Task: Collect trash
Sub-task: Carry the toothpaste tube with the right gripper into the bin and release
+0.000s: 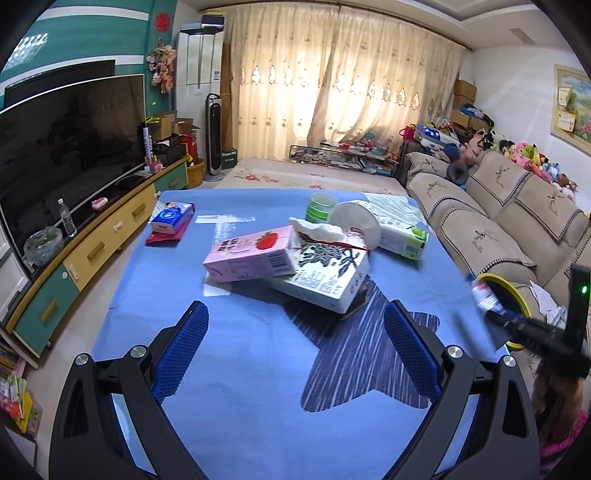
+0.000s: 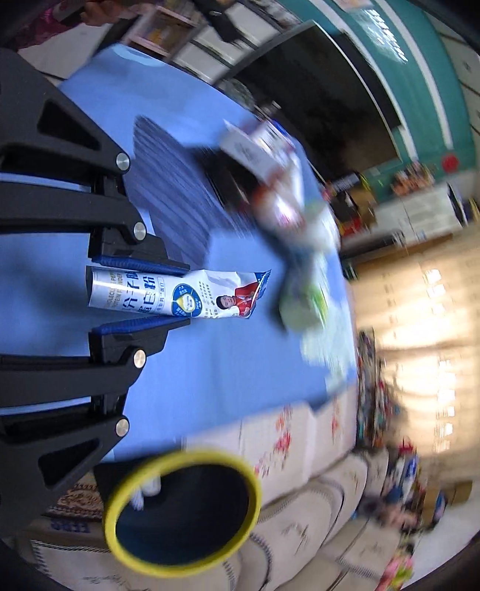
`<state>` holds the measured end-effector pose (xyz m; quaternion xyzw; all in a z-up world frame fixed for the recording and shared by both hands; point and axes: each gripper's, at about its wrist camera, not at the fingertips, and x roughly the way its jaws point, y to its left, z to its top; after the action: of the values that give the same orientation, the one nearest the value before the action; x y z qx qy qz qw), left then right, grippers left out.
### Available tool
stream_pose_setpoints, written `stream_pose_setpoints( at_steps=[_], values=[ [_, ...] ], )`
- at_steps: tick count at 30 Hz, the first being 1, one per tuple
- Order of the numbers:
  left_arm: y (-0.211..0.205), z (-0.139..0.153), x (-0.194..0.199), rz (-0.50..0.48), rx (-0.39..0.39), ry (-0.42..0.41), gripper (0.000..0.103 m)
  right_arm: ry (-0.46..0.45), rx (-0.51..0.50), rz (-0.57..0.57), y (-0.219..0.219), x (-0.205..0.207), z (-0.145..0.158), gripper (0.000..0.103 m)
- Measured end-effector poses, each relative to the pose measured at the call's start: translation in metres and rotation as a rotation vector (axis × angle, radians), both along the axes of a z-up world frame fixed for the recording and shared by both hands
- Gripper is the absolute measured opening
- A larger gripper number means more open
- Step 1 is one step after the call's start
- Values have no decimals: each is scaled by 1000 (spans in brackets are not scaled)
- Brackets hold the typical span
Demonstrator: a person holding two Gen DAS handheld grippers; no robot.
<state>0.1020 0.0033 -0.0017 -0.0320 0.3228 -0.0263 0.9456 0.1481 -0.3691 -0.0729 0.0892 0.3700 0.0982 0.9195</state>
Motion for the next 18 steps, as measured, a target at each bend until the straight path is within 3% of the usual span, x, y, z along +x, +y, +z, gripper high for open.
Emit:
stream_pose_setpoints(
  at_steps=[4, 11, 18],
  values=[
    [-13, -6, 9, -23, 2, 18, 94, -3, -9, -156, -62, 7, -2, 21],
    [-33, -18, 26, -46, 17, 57, 94, 69, -42, -352, -134, 29, -31, 21],
    [-44, -30, 41, -58, 22, 91, 94, 129, -61, -428, -166, 53, -59, 23]
  ],
)
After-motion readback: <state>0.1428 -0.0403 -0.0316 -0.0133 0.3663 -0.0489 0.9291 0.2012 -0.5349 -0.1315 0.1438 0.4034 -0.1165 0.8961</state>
